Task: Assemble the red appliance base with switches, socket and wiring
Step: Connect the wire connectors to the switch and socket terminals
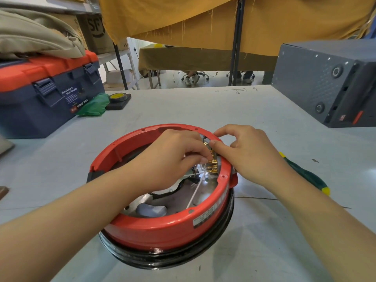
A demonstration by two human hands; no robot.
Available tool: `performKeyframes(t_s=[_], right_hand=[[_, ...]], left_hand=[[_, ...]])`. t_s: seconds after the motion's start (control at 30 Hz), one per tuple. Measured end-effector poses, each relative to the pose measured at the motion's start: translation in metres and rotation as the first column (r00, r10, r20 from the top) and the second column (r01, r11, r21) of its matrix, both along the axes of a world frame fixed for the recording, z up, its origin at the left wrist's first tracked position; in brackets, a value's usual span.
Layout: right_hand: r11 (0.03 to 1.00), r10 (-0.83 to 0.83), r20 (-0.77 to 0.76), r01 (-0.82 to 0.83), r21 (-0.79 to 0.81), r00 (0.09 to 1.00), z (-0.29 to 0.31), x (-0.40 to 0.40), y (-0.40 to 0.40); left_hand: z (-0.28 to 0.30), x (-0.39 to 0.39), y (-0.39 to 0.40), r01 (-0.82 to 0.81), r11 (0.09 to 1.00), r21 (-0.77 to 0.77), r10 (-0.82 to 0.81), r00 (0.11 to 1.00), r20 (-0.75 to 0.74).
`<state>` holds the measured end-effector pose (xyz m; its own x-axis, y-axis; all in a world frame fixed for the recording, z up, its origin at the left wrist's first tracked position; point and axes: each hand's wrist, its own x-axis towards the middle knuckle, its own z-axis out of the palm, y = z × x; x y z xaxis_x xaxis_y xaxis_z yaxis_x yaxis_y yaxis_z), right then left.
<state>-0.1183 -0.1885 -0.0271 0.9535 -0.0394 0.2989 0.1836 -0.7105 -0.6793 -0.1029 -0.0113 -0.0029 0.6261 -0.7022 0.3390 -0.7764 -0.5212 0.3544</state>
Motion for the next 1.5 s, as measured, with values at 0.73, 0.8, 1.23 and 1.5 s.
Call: performKeyframes(t_s=[0.73, 0.8, 1.23, 1.5], right_hand=[[0.996, 0.033, -0.046, -0.029, 0.085, 0.998, 0.0003, -0.0014, 0.0012], [0.997, 0.028, -0.042, -0.025, 0.068, 0.999, 0.0009, -0.0013, 0.0008], [0.997, 0.051, -0.16, -0.06, -0.057, 0.986, 0.0062, -0.0032, -0.0046], [0.986, -0.022, -0.158, -0.005, -0.166, 0.987, 0.0073, -0.0024, -0.0034]], left_hand=[[0.0031, 0.0035, -0.002, 0.058, 0.998, 0.03, -0.059, 0.998, 0.017], [0.0022, 0.003, -0.0014, 0.045, 0.999, 0.016, -0.045, 0.999, 0.0], [-0.0002, 0.0001, 0.0, 0.019, 1.0, -0.012, -0.019, 1.0, -0.009], [-0.0001, 0.0003, 0.0, 0.022, 1.0, -0.014, -0.022, 1.0, 0.002]])
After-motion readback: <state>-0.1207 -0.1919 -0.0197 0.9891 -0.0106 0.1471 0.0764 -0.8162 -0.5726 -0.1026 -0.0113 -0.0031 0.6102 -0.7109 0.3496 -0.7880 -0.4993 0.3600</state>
